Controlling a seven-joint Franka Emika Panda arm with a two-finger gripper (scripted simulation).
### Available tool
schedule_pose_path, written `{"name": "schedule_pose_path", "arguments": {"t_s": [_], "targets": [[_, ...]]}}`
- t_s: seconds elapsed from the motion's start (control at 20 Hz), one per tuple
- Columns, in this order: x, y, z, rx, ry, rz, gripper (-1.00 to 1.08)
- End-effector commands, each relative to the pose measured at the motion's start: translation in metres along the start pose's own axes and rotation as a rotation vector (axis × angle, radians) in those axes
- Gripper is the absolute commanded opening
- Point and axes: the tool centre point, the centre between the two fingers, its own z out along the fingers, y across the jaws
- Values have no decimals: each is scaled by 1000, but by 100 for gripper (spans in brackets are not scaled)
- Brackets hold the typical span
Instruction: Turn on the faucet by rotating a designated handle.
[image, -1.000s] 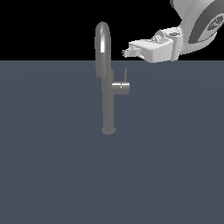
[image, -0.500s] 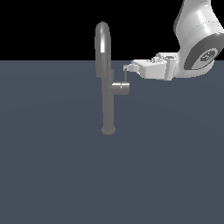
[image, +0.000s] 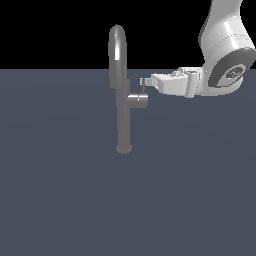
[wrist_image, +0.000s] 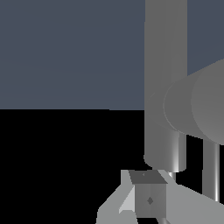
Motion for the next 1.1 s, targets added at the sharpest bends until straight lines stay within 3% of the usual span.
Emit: {"name": "schedule_pose_path", "arguments": {"t_s": [0.0,1.05], "targets": [[0,0,0,1,0,0,-100],[-10,54,0,1,-1,0,-100]]}}
